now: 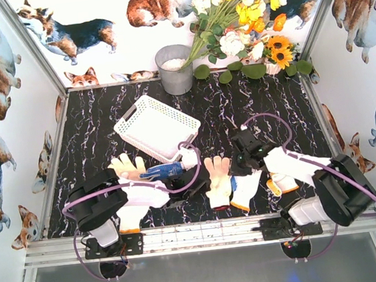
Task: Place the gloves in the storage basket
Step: Move the glove to the center of the board, then pick up the glove from the center of the board.
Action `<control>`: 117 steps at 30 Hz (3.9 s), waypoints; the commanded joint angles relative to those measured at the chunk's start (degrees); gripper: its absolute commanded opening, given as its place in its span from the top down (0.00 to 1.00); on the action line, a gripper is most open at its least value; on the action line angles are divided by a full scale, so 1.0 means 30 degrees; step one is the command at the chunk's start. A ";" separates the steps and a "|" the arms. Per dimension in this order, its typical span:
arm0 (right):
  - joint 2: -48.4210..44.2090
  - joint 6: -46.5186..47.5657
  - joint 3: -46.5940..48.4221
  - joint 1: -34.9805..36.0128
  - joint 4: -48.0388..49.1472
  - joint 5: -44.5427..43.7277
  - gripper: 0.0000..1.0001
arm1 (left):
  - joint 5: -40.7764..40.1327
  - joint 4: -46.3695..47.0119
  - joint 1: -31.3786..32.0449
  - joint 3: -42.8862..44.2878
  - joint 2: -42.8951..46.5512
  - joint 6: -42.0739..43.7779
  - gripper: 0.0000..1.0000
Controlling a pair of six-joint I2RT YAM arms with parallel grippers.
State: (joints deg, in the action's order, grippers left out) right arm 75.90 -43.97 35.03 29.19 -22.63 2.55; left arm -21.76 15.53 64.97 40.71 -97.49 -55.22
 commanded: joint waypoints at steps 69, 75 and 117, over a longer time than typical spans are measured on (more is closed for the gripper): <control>-1.1629 0.2399 0.1080 -0.0589 -0.5025 0.0563 0.11 | -0.2151 -1.5457 -1.2108 -0.0735 1.1840 0.1253 0.38; -1.1875 0.2221 0.0853 -0.0599 -0.5083 0.0852 0.11 | -0.2500 -1.6505 -1.2521 -0.0621 1.0410 -0.1382 0.43; -1.1764 0.1844 -0.0352 -0.0619 -0.4244 0.2458 0.12 | -0.1540 -1.4046 -1.3512 -0.2252 1.0087 -0.3635 0.98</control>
State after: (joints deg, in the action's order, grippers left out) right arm 40.99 -38.26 33.47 27.62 -38.44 9.10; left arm -25.10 -26.44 25.15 31.70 -68.40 -68.31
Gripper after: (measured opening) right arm 0.884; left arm 0.068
